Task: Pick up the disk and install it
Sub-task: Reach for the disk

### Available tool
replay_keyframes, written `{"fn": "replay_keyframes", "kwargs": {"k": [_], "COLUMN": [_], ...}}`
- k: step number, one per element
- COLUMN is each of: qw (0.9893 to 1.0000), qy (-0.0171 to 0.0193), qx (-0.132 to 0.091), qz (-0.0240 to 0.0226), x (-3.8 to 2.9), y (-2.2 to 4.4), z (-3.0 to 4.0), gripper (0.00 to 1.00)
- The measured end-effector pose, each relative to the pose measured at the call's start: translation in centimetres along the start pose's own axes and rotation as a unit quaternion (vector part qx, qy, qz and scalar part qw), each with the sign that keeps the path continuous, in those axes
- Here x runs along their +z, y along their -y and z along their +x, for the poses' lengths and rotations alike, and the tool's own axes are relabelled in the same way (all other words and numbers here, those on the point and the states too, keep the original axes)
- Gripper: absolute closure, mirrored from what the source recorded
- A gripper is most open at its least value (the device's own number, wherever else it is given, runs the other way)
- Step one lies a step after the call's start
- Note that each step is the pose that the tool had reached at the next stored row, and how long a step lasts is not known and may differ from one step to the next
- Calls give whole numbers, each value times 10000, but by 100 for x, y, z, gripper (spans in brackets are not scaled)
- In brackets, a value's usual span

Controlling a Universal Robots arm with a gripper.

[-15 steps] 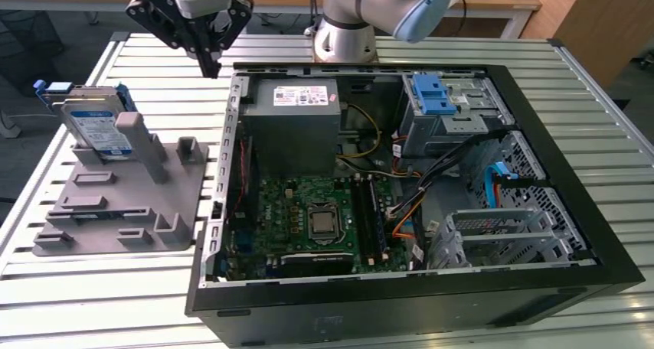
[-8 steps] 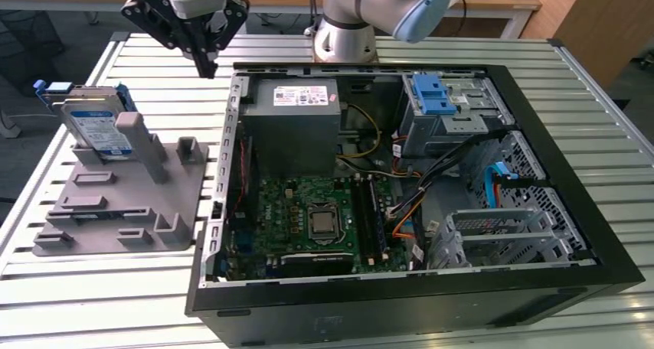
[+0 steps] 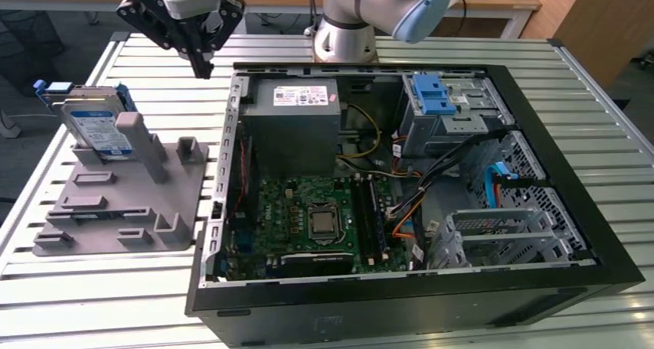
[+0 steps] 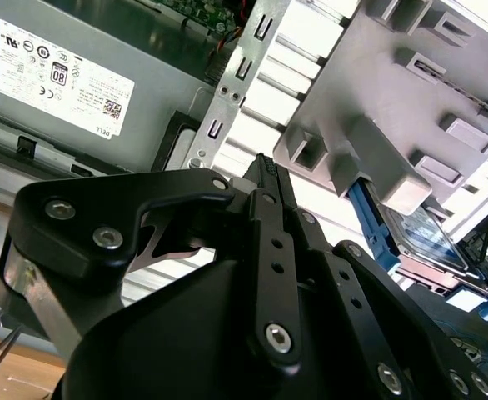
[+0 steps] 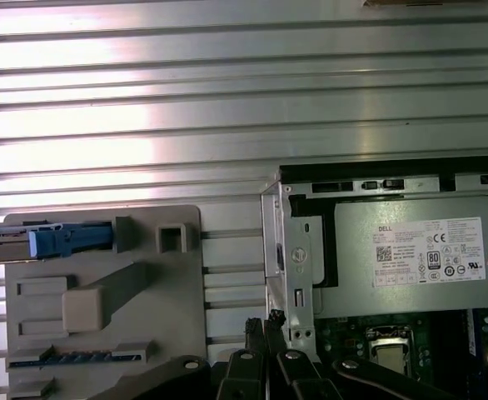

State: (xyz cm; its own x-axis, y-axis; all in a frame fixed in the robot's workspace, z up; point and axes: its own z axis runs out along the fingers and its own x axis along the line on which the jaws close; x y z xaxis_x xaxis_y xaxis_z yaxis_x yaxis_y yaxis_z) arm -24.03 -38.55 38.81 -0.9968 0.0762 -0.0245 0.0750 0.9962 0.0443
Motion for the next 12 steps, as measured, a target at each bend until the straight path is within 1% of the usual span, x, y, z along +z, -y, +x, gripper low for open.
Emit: {"fn": "replay_keyframes", "kwargs": {"k": [9, 12], "qw": [10000, 10000], "qy": [0, 0], "qx": [1, 0], "qz": [0, 0], "x": [3, 4], "y": [5, 5], "z": [63, 74], "gripper": [85, 85]}}
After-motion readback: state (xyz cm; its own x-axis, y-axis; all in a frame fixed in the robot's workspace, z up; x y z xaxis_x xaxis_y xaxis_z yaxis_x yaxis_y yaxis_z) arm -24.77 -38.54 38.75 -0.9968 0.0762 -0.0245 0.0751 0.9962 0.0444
